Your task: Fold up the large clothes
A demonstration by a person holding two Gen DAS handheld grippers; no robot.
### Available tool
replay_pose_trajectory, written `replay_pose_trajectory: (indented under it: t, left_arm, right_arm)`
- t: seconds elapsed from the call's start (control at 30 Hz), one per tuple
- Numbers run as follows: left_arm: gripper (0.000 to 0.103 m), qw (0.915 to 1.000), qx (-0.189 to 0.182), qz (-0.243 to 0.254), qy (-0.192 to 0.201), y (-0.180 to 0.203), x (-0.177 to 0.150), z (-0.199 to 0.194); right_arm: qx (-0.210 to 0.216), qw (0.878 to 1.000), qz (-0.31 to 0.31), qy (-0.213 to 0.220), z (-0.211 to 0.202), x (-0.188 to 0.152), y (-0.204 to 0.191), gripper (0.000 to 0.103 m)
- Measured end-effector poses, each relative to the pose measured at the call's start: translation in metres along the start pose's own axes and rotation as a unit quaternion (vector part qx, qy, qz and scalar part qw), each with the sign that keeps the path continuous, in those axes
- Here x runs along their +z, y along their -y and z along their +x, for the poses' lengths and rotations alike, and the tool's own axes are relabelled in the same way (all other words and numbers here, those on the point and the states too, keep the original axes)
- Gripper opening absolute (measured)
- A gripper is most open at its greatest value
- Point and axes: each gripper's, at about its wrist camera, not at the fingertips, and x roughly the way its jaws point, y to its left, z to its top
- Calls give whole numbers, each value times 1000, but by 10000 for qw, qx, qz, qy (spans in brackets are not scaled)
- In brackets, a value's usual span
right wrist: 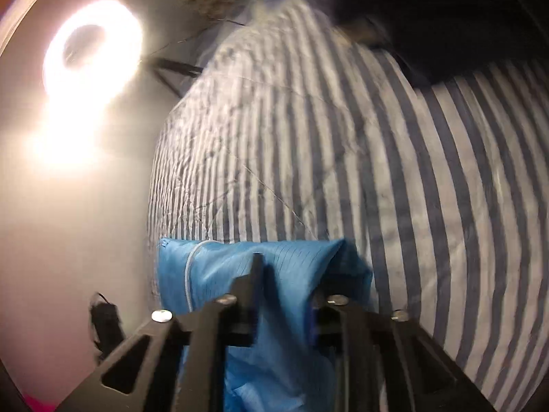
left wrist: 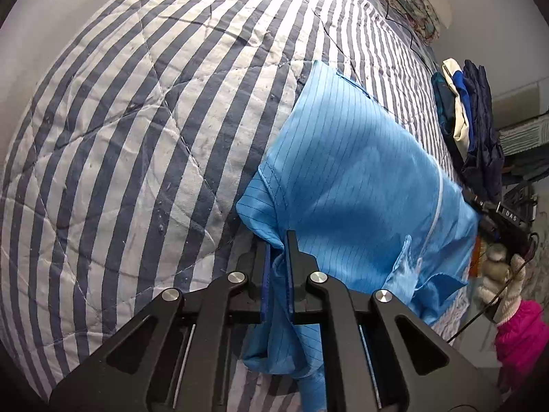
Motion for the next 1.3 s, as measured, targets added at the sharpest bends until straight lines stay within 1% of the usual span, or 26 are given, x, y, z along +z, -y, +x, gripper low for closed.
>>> replay_pose_trajectory:
  t: [0.03,0.07,0.13,0.2,0.23,0.27,0.3,0.33,0.4,0.43,0.5,0.53,0.57,0.67,0.7,0.73,0.8,0.83,0.9,0.97,1.03,1.1,1.17,1.23,1.3]
  left_arm:
    - [5,9999,76,78,5,1,0,3]
    - [5,9997,165,155,6,3,-1,5]
    - [6,9993,292,220,-1,8,1,11]
    - [6,9991,361,224,12,9,3,7]
    - [6,9990,388,239,30,9,3,2]
    - [6,9985,474,260,90,10,4,-6]
    - [5,9982,507,282,145,11,5,-12]
    - [6,9978,542,309,232,13,8,-22]
    - [6,9970,432,399,512,24,17,-42]
    - [6,9962,408,476,609,30,22,-47]
    - [6,9946,151,637,801,51,37,-51]
    - [6,9941,53,700,827,58,43,-49]
    - [5,9931,-72,826,835,71,51,-40]
    - [6,9909,-235,1091,757,97,64,-13]
    - [6,9892,-252,1246,729,106,67,-1]
    - [6,9878,-202,1381,697,112,69,9]
    - [6,9871,-42,1497,573,117,72,33]
    - [5,9868,121,1529,518,115,73,44]
    - [5,9865,365,1535,433,110,72,61]
    - [6,9878,327,1481,361,102,74,73]
    - [5,9880,279,1484,331,102,75,70]
    - [6,9894,192,1389,371,97,73,54]
    - [6,9900,95,1329,459,90,67,32]
    - [6,9897,16,1336,505,84,55,8]
    - [6,9903,-31,1301,484,78,36,-9]
  right_arm:
    - [-315,9991,-260,97,3,5,0,5]
    - [-686,9966,-451,78,12,6,0,4]
    - [-1107,9918,-635,-79,27,3,0,4]
    - [-1275,9886,-791,-146,29,-2,-5,6]
    - [-1278,9888,-762,-135,25,-3,-7,10]
    - [-1352,9884,-679,-110,16,-5,-9,17]
    - [-1410,9880,-629,-38,9,-6,-12,29]
    - [-1465,9871,-638,97,-2,-8,-16,29]
    - [-1575,9838,-778,356,-23,-14,-27,29]
    - [-1579,9821,-878,528,-34,-19,-37,29]
    - [-1364,9842,-931,641,-44,-24,-48,29]
    - [-1197,9861,-964,628,-41,-28,-56,29]
    - [-1124,9868,-1000,595,-34,-31,-62,29]
    - [-1142,9868,-1032,500,-2,-30,-69,27]
    - [-1164,9868,-1021,483,4,-32,-69,26]
    - [-1212,9864,-1004,472,8,-35,-67,26]
    - [-1305,9861,-936,433,18,-42,-61,25]
    - [-1355,9857,-919,407,21,-45,-54,22]
    - [-1489,9834,-996,300,23,-55,-42,22]
    - [-1590,9815,-1067,56,24,-68,-28,22]
    - [-1637,9817,-971,-17,8,-74,-21,21]
    - [-1456,9871,-663,108,-16,-79,-18,21]
    - [-1235,9912,-404,247,-41,-89,-18,24]
    - [-1159,9922,-410,204,-51,-99,-23,24]
    - [-1158,9918,-545,35,-47,-111,-28,23]
